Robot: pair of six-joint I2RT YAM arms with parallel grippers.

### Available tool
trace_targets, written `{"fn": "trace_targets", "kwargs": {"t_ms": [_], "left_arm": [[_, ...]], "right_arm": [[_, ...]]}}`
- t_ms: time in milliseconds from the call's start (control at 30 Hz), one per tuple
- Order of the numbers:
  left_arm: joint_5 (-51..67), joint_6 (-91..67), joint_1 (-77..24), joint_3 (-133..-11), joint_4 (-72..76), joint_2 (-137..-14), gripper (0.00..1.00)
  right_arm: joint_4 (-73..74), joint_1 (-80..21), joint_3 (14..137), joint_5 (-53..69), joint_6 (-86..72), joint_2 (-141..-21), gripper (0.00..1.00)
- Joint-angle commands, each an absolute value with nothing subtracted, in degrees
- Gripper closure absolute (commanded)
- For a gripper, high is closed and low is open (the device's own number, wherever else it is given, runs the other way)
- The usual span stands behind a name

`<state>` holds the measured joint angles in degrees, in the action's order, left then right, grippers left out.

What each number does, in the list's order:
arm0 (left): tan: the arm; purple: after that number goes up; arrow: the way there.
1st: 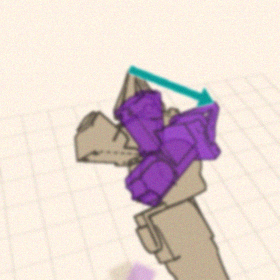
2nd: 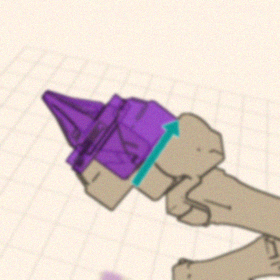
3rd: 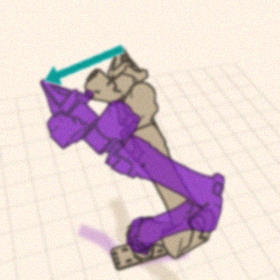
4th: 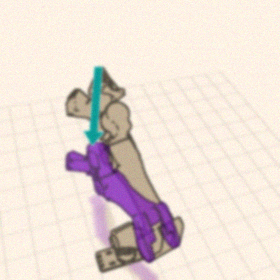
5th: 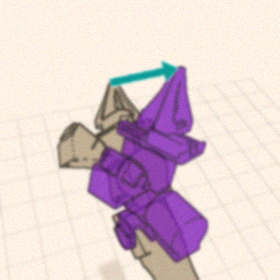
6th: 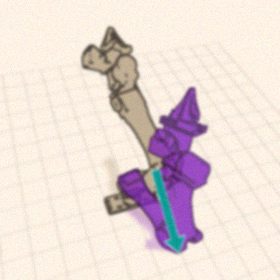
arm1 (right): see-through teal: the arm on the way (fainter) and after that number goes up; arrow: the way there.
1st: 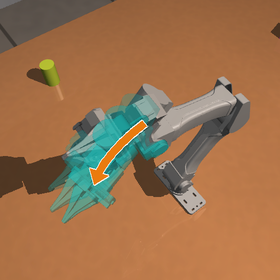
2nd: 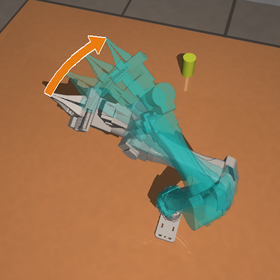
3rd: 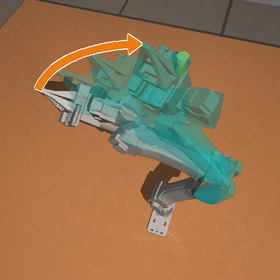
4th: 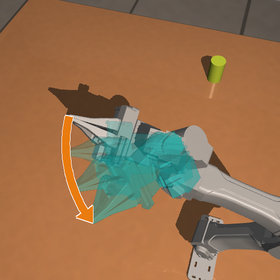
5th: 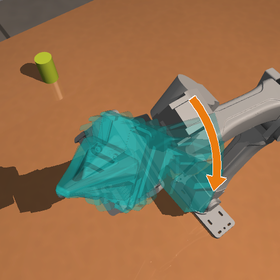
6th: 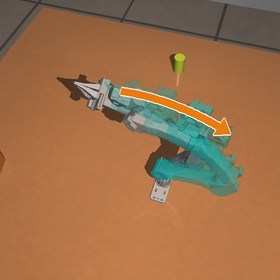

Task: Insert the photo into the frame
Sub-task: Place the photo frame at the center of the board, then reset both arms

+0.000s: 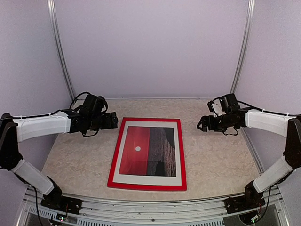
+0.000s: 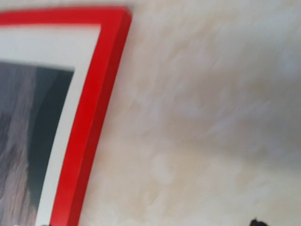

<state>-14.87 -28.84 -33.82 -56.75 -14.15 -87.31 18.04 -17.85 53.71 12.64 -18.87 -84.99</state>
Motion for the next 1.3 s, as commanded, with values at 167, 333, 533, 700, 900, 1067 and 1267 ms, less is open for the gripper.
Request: {"fn": "trace_targets", "kwargs": {"t_ms": [167, 333, 533, 700, 900, 1067, 1267], "left_arm": [[-34.31, -23.19, -33.23, -51.62, -9.66, -70.27, 0.01], [-33.98, -21.57, -31.44, -51.74, -10.0, -64.15, 0.01], [-29.7, -17.55, -30.12, -49.15, -6.75, -57.21, 0.01], [-25.56, -17.63, -29.89, -40.94, 1.46, -51.92, 0.01], [-25.87, -18.08, -29.89, -39.6, 2.1, -52.66, 0.01], [-25.94, -18.18, -29.96, -38.89, 2.53, -51.59, 0.01], [-26.25, -18.19, -29.95, -38.76, 2.54, -50.46, 0.01]], "right_arm": [[19.59, -20.89, 56.87, -3.94, -11.72, -76.61, 0.06], [16.68, -20.91, 53.89, -7.83, -9.69, -71.03, 0.05], [13.8, -20.92, 50.18, -8.42, -9.89, -65.37, 0.05], [10.91, -20.91, 46.98, -10.11, -10.59, -62.74, 0.05], [8.45, -20.91, 44.82, -9.42, -9.76, -59.15, 0.06], [7.69, -20.92, 44.15, -9.01, -8.63, -57.38, 0.06], [8.34, -20.91, 44.5, -9.45, -8.67, -58.38, 0.06]]}}
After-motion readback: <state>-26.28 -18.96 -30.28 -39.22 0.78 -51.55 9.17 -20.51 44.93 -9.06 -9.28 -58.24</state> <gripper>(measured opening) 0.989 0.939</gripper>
